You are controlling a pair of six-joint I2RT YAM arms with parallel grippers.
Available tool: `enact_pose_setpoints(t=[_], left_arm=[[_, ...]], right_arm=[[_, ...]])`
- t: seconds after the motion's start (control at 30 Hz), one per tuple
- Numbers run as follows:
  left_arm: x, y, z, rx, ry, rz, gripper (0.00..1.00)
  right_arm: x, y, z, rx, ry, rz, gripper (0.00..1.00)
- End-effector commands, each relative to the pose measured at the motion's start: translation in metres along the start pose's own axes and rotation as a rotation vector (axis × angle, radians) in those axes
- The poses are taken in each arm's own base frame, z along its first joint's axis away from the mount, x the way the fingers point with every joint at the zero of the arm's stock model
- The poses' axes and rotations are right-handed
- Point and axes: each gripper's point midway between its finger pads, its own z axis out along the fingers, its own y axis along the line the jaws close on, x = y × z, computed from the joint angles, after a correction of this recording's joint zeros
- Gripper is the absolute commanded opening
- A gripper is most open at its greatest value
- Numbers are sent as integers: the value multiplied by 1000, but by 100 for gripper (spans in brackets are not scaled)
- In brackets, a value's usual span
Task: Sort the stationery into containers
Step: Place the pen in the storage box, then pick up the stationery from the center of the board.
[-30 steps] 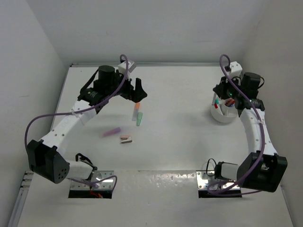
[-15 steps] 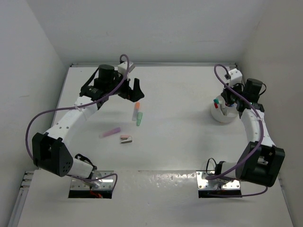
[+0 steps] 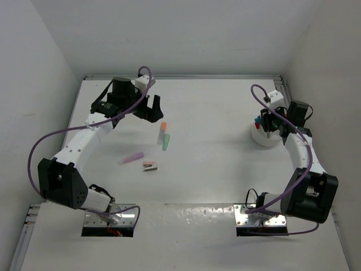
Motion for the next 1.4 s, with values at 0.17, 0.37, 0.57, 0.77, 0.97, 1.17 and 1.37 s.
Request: enact_pose_setpoints(t=[0.17, 0.37, 0.57, 0.77, 0.97, 1.17, 1.37], left_arm=[[44, 35, -37, -54, 208, 163, 94], [98, 47, -52, -3, 378, 292, 83], [158, 65, -58, 14, 624, 323, 78], [192, 88, -53, -70, 713, 323, 77], [213, 81, -38, -27, 749, 331, 79], [227, 86, -20, -16, 779, 337, 79], [237, 81, -6, 5, 792, 340, 74]], right_arm=[[-48, 4, -33, 1, -104, 3, 53], [-94, 38, -61, -101, -180, 90, 52], [-106, 84, -70, -233, -162, 191, 51], [-97, 105, -65, -281, -112, 249, 51], [-92, 113, -60, -303, -70, 303, 51], [-90, 118, -56, -319, -49, 316, 51], [-85, 118, -53, -322, -33, 308, 51]])
